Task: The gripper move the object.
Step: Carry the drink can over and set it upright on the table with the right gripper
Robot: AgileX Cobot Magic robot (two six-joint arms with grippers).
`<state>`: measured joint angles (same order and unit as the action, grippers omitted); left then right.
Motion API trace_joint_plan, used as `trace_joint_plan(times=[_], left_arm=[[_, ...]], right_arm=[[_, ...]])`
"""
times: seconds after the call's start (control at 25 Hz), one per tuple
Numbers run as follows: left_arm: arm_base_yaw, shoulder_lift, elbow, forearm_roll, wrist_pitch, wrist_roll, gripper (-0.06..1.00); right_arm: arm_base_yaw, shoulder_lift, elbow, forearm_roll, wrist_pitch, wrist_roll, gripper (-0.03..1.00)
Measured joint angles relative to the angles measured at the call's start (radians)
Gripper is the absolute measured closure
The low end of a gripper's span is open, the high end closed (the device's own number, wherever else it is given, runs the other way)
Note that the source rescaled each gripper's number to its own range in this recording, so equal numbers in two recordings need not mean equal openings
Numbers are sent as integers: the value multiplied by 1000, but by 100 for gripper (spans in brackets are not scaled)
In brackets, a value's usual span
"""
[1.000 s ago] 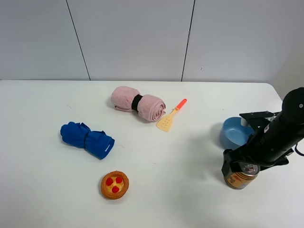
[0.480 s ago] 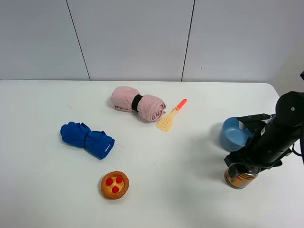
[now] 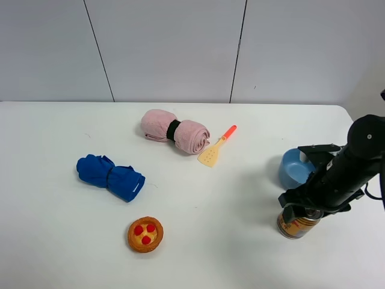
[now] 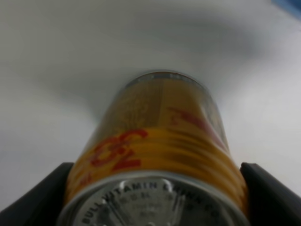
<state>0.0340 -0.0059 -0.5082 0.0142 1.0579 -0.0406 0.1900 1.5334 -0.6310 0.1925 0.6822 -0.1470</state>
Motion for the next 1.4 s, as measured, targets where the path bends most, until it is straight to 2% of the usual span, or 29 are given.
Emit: trace_joint_plan(times=[0.2,0.4,0.48,0.52,0.76,1.0,1.24,1.4], left_arm=[[0,0,0,0,0,0,-6],[0,0,0,0,0,0,-6],[0,0,0,0,0,0,-6],[0,0,0,0,0,0,-6],[0,0,0,0,0,0,-6],[0,0,0,0,0,0,-6],[0,0,0,0,0,0,-6],[0,0,0,0,0,0,-6]], right_arm=[[17,-69,-38,59,50,-1,96],[18,-104,-209,64,170,0,96],[18,-104,-243,62,189,0,96],[18,-104,-281,53,208,5,96],[5,-91,-493,-162,294,100,96],[-40,-4,-573,-214,314,119,96],[-42,179,-669,-227,261,121,97],[-42,266,-760,-227,261,121,96]])
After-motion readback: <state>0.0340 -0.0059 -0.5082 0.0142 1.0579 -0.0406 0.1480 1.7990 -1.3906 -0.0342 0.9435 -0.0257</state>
